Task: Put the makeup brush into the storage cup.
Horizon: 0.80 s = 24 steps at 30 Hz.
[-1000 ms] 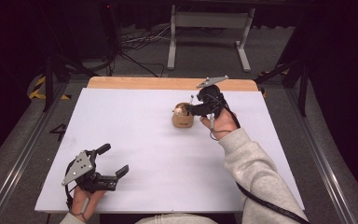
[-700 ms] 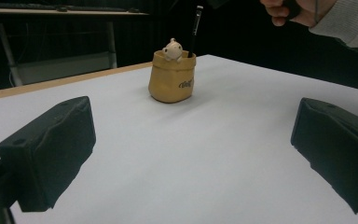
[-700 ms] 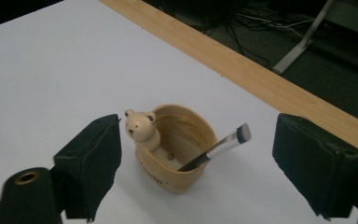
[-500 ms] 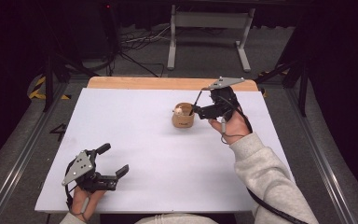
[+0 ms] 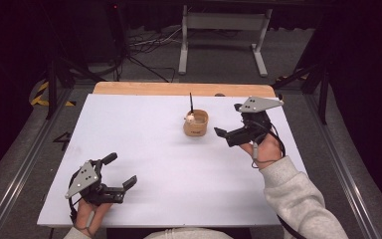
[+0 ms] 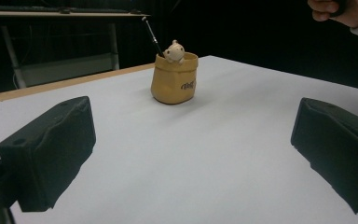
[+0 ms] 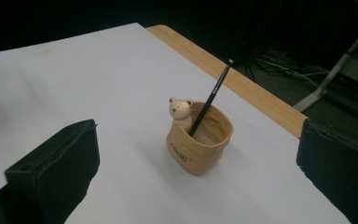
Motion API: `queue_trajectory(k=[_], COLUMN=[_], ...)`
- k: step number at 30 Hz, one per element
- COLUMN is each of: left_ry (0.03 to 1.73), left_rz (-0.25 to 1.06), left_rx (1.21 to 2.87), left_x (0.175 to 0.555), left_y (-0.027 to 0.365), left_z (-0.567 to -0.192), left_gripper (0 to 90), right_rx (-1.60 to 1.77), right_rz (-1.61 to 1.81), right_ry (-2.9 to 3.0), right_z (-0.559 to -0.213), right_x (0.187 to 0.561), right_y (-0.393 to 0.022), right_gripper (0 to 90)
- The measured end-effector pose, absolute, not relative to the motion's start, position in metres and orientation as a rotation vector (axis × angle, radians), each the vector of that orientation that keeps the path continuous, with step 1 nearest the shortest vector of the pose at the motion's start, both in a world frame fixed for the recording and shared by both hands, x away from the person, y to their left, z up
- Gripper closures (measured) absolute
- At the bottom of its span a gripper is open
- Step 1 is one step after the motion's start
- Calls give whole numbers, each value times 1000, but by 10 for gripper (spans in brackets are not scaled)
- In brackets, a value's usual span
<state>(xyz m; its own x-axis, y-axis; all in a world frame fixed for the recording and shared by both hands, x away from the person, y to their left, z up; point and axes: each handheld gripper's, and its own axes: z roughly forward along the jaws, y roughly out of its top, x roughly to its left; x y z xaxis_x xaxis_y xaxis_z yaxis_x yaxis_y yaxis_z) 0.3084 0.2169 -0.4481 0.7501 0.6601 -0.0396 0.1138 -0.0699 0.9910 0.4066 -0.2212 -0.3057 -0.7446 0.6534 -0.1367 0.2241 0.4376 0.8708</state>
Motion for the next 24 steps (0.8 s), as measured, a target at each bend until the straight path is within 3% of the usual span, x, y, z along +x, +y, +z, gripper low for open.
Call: queue_trajectory(k=[24], left_ry=[608], left_rz=[497], left_rx=[1631], left_x=[309], left_y=[217], left_z=[-445], left_gripper=[3], right_rx=[552], right_rz=[1502], right_ry=[2028], right_z=[-354], right_x=[351], right_y=[-277], right_gripper=[0])
